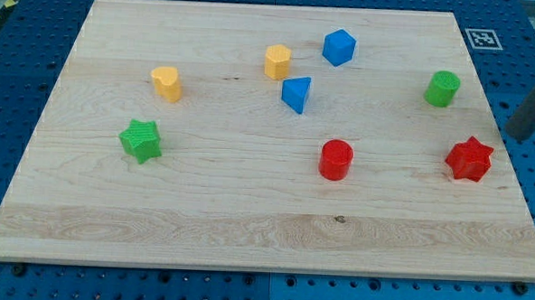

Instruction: Move red star into red circle

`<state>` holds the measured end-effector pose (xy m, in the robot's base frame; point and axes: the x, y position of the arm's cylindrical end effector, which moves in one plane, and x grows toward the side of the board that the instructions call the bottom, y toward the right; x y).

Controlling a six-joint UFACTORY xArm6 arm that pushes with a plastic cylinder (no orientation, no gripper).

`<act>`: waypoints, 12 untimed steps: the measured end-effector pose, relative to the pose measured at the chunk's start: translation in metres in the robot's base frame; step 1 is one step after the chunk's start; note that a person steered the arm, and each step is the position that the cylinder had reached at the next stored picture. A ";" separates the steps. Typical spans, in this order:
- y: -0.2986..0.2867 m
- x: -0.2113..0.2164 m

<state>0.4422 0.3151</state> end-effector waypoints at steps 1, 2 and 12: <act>-0.019 0.001; -0.024 0.001; -0.069 0.049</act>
<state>0.4915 0.2465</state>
